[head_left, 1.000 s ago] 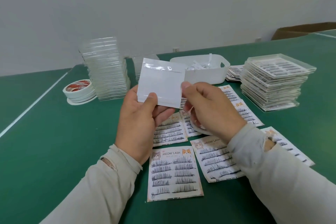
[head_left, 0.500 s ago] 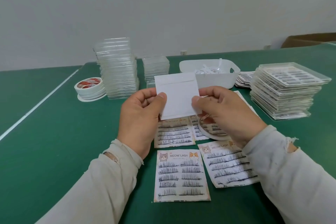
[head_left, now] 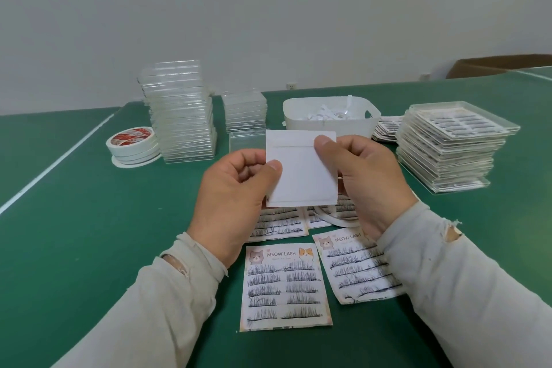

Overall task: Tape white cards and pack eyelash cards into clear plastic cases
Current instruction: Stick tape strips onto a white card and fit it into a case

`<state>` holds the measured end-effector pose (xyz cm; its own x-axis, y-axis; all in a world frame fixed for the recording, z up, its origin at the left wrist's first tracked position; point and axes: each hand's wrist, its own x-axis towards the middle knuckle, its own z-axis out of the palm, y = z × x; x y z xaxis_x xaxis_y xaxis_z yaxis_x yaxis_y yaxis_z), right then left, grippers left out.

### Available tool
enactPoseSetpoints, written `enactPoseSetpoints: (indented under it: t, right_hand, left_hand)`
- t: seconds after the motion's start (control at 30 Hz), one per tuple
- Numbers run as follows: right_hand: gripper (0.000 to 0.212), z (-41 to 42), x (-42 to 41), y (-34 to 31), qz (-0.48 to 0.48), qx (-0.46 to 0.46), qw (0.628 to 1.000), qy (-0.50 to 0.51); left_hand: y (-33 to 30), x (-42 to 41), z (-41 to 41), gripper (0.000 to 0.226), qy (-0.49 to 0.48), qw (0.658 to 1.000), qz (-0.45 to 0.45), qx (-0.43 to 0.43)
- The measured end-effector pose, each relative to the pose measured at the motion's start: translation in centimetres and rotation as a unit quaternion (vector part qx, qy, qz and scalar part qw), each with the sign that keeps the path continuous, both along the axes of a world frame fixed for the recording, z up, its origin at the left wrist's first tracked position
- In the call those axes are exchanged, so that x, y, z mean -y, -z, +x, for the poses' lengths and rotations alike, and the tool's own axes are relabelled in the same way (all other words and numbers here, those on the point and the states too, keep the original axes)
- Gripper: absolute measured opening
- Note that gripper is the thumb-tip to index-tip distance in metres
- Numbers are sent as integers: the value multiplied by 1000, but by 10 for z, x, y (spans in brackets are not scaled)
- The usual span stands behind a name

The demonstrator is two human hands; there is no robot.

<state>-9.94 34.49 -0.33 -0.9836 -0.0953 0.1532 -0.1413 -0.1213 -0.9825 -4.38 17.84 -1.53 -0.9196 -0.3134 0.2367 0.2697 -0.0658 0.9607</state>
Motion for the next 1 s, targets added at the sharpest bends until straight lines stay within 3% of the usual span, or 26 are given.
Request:
enactPoseSetpoints:
  t: [0.17, 0.3, 0.43, 0.53, 0.63, 1.0]
  right_hand:
    - [24, -1, -1, 1, -7, -11, 1000, -10]
    - [26, -1, 0, 3, 7, -21, 999, -42]
    - [41, -3, 3, 4, 4, 14, 999, -41]
    - [32, -1, 4, 3, -51, 39, 994, -93]
    - [25, 5, 6, 7, -48, 29, 985, -163]
    - [13, 7, 8, 8, -1, -6, 992, -125]
  left_hand:
    - [-1, -4, 2, 6, 43, 999, 17, 16]
    - [-1, -3, 2, 21, 9, 1000, -17, 14]
    - [-3, -2, 3, 18, 0, 1000, -11, 8]
    - [-3, -3, 4, 23, 9, 1000, -17, 2]
    - [-2, -4, 5, 22, 21, 1000, -16, -1]
    - [-1, -2, 2, 9, -26, 1000, 9, -10]
